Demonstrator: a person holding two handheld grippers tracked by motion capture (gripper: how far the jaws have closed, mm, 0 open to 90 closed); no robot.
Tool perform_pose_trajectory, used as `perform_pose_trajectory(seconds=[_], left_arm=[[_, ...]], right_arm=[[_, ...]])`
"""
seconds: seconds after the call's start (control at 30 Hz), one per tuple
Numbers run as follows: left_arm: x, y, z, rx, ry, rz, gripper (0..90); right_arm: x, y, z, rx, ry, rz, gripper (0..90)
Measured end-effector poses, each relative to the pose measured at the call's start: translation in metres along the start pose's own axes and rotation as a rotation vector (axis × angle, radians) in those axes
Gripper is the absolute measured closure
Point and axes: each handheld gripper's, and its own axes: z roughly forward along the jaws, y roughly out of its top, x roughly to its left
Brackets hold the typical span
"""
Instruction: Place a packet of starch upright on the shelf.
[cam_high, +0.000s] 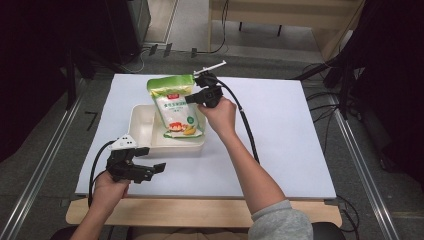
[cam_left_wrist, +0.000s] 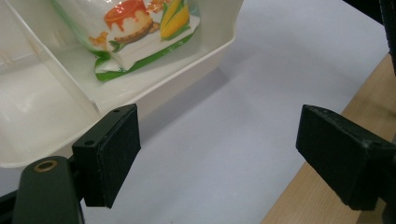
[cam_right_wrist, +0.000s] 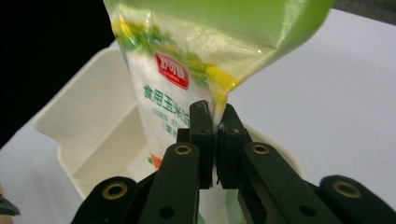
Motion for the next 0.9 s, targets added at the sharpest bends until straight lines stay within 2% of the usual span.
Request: perform_pose_trajectory(seconds=[0.13, 0.27, 0.4, 0.43, 0.47, 0.5, 0.57, 0.6, 0.67, 0.87, 0.9], left_arm=[[0.0, 0.0, 0.001, 0.0, 0.001, 0.001, 14.6], [0.0, 0.0, 0.0, 0.0, 0.001, -0.001, 14.7], [0.0, 0.0, 0.0, 0.003, 0.007, 0.002, 14.7], [0.001, 0.0, 0.0, 0.004, 0.005, 0.002, 14.6], [0.001, 0.0, 0.0, 0.004, 0.005, 0.001, 14.6], [0.001, 0.0, 0.0, 0.004, 0.005, 0.003, 14.7], [0.0, 0.0, 0.0, 0.001, 0.002, 0.0, 14.7], [0.0, 0.0, 0.0, 0.001, 0.004, 0.002, 14.7], [0.001, 0.0, 0.0, 0.005, 0.005, 0.001, 14.7], [0.0, 0.0, 0.001, 0.002, 0.012, -0.002, 14.6], [0.0, 0.0, 0.001, 0.002, 0.012, -0.002, 14.6]], right_arm=[[-0.012, -0.011, 0.001, 0.03, -0.024, 0.013, 88.0], [-0.02, -0.017, -0.001, 0.01, 0.012, 0.039, 86.0], [-0.017, -0.016, -0.003, 0.003, -0.006, 0.005, 79.3], [-0.016, -0.016, -0.005, 0.002, 0.0, -0.014, 72.7], [-0.016, -0.016, -0.005, 0.002, 0.0, -0.014, 72.7], [-0.016, -0.017, -0.009, -0.01, 0.006, -0.021, 66.0], [-0.016, -0.017, -0.01, -0.019, 0.012, -0.028, 63.7], [-0.016, -0.018, -0.016, -0.028, 0.016, -0.027, 57.0], [-0.016, -0.017, -0.018, -0.027, 0.015, -0.03, 54.4], [-0.015, -0.022, -0.041, -0.03, 0.014, -0.107, 47.7], [-0.015, -0.022, -0.041, -0.03, 0.014, -0.107, 47.7]])
